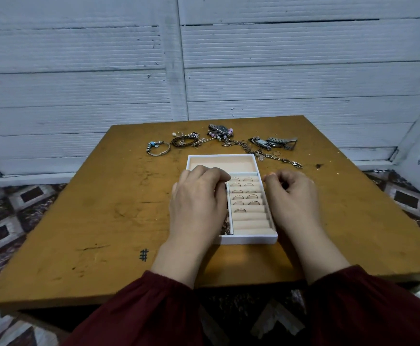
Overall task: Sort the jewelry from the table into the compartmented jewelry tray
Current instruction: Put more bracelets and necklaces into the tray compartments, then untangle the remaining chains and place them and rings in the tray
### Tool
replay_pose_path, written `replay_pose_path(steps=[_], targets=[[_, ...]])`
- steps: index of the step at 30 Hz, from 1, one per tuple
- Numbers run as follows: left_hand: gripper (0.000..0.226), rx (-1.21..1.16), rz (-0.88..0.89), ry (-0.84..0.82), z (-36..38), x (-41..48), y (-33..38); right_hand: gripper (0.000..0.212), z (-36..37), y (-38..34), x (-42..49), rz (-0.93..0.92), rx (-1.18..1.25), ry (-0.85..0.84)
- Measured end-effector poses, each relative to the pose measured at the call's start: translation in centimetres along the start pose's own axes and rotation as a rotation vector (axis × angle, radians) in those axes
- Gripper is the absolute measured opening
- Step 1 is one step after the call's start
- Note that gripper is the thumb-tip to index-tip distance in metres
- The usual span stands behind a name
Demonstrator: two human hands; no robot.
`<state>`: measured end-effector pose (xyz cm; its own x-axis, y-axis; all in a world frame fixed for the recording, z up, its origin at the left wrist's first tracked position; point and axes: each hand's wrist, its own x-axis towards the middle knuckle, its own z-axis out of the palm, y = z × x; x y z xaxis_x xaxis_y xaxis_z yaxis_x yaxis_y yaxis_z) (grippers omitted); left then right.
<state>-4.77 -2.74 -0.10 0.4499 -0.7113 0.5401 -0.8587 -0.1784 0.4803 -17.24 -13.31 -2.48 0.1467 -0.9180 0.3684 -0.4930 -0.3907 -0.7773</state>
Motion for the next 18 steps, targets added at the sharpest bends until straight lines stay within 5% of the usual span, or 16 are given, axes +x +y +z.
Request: replay_pose_path(steps=[8, 18], targets=[[0.018, -0.141, -0.166, 0.11, -1.6, 3.3, -4.0, 0.013, 2.6, -6.2, 2.2, -0.329, -0.129, -0.164], [0.021, -0.145, -0.404, 0.099, -1.7, 7.8, -12.9, 0.024, 10.0, -11.9, 7.1, -0.49, -0.365, -0.408]])
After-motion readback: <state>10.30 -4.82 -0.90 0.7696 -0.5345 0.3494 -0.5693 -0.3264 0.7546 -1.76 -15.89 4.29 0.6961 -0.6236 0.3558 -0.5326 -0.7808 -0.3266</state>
